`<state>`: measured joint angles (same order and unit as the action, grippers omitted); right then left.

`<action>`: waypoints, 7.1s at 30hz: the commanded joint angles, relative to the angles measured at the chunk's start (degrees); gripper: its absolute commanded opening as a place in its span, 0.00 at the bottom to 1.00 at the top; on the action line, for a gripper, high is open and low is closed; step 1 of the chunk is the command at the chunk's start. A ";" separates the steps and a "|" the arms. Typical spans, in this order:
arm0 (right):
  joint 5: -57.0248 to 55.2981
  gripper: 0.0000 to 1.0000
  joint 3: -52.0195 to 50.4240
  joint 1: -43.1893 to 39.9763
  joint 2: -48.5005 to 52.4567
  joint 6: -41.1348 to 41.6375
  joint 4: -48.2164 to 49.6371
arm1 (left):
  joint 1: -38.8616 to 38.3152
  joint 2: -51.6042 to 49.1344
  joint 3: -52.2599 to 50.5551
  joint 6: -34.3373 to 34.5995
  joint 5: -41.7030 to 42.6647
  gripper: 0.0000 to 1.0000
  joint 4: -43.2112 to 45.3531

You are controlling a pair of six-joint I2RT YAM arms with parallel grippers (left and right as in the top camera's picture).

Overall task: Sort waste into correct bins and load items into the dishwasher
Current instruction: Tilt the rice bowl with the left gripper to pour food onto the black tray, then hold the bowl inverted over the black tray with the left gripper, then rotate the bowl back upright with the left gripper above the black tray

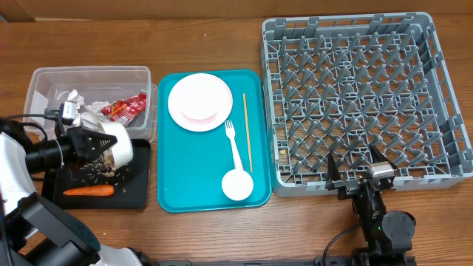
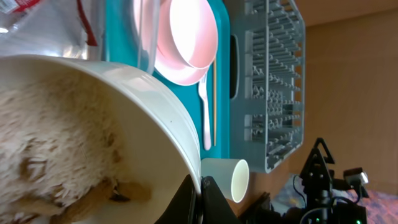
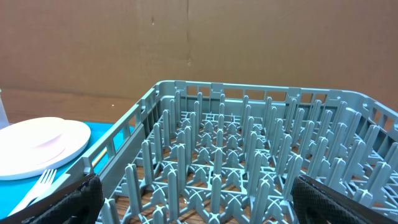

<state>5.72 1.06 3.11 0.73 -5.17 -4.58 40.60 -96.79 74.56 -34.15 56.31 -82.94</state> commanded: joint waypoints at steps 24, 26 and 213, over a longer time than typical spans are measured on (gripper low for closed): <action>-0.07 1.00 -0.61 0.31 -0.46 -0.24 0.24 | 14.14 -0.17 -13.49 -22.01 17.88 0.04 -6.54; -0.07 1.00 -0.61 0.31 -0.46 -0.24 0.24 | 14.14 -0.17 -13.49 -23.19 18.53 0.04 -8.70; -0.07 1.00 -0.61 0.31 -0.46 -0.24 0.22 | 9.88 -6.82 -15.32 -21.97 21.11 0.17 -4.04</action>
<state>5.72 1.06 3.11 0.73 -5.17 -4.54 50.96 -103.20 59.42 -57.25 78.32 -86.17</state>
